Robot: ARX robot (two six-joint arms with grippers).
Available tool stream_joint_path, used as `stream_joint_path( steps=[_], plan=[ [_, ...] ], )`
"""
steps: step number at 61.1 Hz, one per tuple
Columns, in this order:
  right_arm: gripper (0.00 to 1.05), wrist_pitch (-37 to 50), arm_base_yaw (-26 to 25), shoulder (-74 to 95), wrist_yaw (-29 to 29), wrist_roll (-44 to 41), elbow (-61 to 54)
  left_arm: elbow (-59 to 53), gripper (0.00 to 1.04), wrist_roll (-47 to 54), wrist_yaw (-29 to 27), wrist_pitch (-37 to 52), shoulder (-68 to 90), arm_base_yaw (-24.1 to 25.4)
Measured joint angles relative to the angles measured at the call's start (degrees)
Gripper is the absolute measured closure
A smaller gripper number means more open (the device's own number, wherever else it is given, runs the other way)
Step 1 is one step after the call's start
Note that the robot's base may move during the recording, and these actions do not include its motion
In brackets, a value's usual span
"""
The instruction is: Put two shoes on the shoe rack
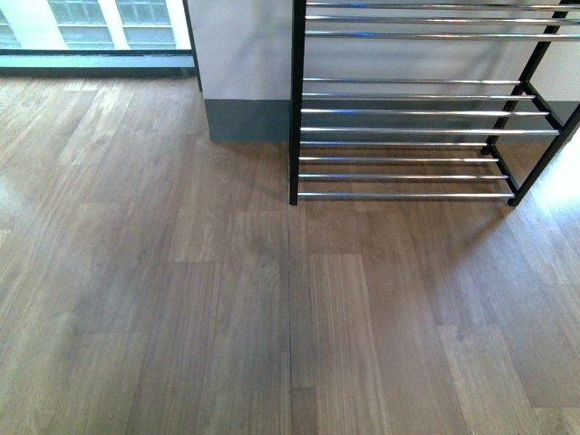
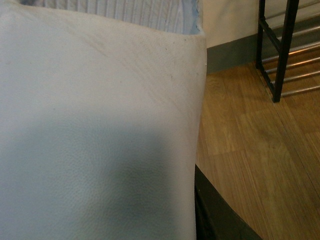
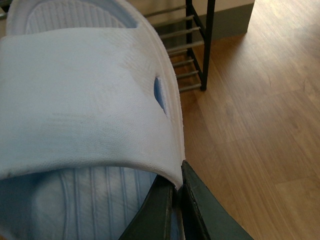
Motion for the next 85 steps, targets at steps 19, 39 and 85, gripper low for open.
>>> stream_joint_path(
  steps=[19, 39, 85],
  plan=[
    [1.03, 0.0, 0.0, -0.07, 0.0, 0.0, 0.0, 0.0, 1.03, 0.0, -0.02, 0.0, 0.02, 0.0],
    [1.03, 0.0, -0.02, -0.04, 0.22, 0.0, -0.02, -0.02, 1.03, -0.02, 0.02, 0.0, 0.02, 0.0],
    [1.03, 0.0, -0.02, 0.0, 0.17, 0.0, 0.0, -0.02, 1.03, -0.11, 0.0, 0.0, 0.04, 0.0]
  ],
)
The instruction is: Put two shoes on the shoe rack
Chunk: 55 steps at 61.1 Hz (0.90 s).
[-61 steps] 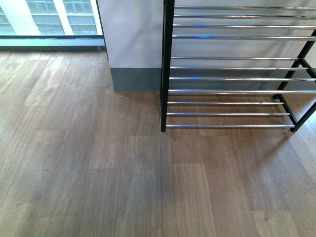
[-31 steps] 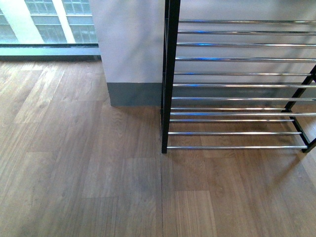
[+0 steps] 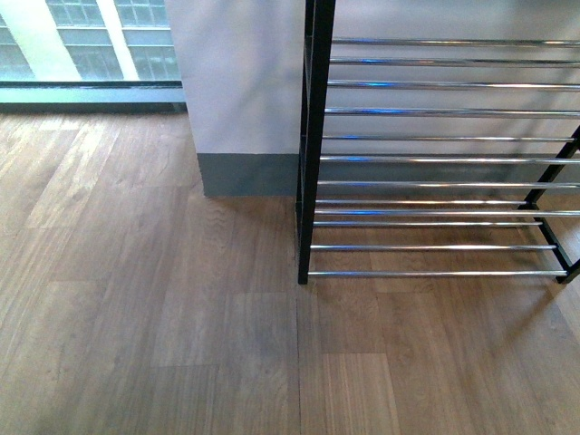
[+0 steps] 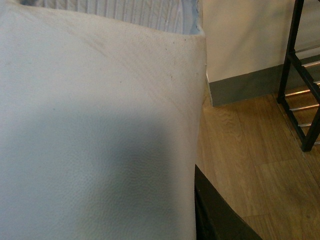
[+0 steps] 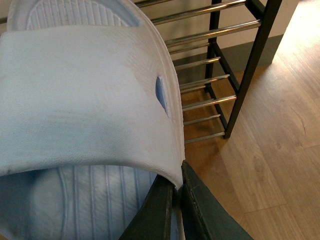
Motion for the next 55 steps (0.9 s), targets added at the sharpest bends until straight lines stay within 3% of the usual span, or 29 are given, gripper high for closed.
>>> stream_joint_path(
  steps=[55],
  plan=[
    [1.03, 0.0, 0.0, 0.02, 0.0, 0.02, -0.04, 0.0, 1.03, -0.07, 0.0, -0.02, 0.02, 0.0]
  ],
)
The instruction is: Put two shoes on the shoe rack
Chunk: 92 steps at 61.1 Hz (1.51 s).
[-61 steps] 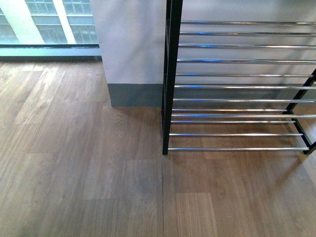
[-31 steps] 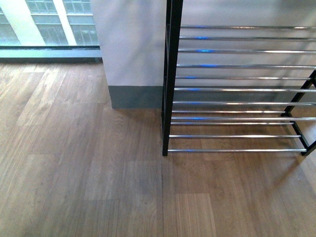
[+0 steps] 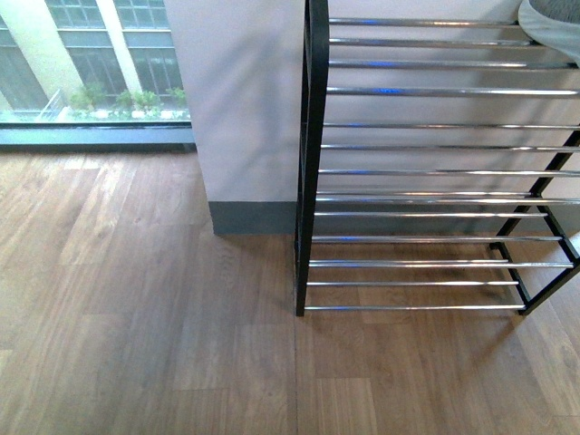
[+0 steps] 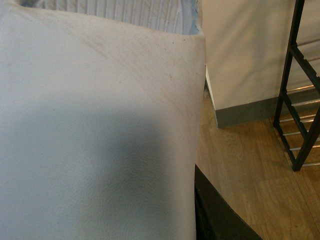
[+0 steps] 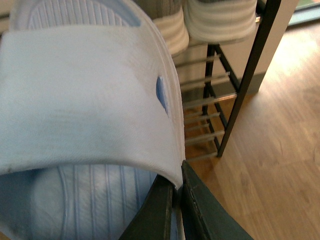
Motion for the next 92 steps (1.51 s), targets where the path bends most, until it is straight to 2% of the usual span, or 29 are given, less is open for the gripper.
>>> stream_joint_path(
  steps=[30, 37, 41, 54, 63, 80, 87, 92],
  plan=[
    [1.03, 0.17, -0.04, 0.02, -0.37, -0.09, 0.0, 0.02, 1.03, 0.0, 0.04, 0.02, 0.0, 0.0],
    [1.03, 16.0, -0.68, 4.15, -17.27, -1.27, -1.38, 0.02, 1.03, -0.02, -0.02, 0.02, -0.07, 0.0],
    [1.03, 14.62, 1.7, 5.18, -18.82, -0.37, 1.2, 0.02, 1.03, 0.0, 0.04, 0.02, -0.04, 0.0],
    [1.03, 4.74, 9.88, 14.12, -12.72, 1.7, 12.87, 0.02, 1.03, -0.02, 0.0, 0.02, -0.07, 0.0],
    [1.03, 0.22, 15.45, 24.48, -6.29, 2.95, 23.41, 0.02, 1.03, 0.0, 0.02, 0.02, -0.07, 0.0],
    [1.03, -6.16, 22.08, 44.65, 4.87, 5.05, 41.81, 0.02, 1.03, -0.02, 0.02, 0.02, -0.07, 0.0],
    [1.03, -6.91, 23.54, 51.56, 9.53, 3.08, 48.33, 0.02, 1.03, -0.02, 0.02, 0.02, -0.07, 0.0],
    [1.03, -8.07, 23.78, 55.69, 10.71, 0.98, 52.22, 0.02, 1.03, 0.0, 0.02, 0.02, -0.07, 0.0]
  ],
)
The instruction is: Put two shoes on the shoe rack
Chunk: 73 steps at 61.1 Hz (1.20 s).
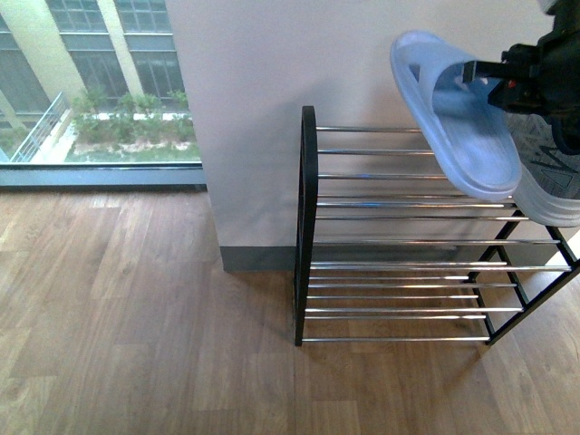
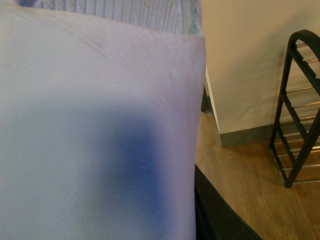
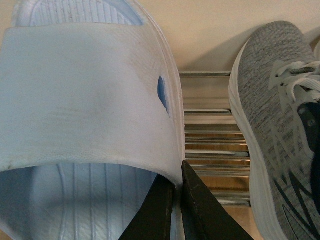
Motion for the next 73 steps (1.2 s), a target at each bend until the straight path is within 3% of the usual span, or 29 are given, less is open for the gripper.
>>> stream_joint_path(
  steps=[27, 62, 73],
  plan=[
    [1.03, -6.47, -2.01, 17.84, 2.03, -13.86, 16.94, 0.0, 1.03, -0.02, 0.0, 0.0, 0.0, 0.0],
    [1.03, -11.04, -4.94, 26.95, 8.74, -7.89, 29.55, 0.0, 1.03, -0.02, 0.0, 0.0, 0.0, 0.0],
    [0.76, -7.8, -4.79, 25.55, 7.37, -6.71, 26.29, 0.0, 1.03, -0.02, -0.02, 0.0, 0.0, 0.0]
  ],
)
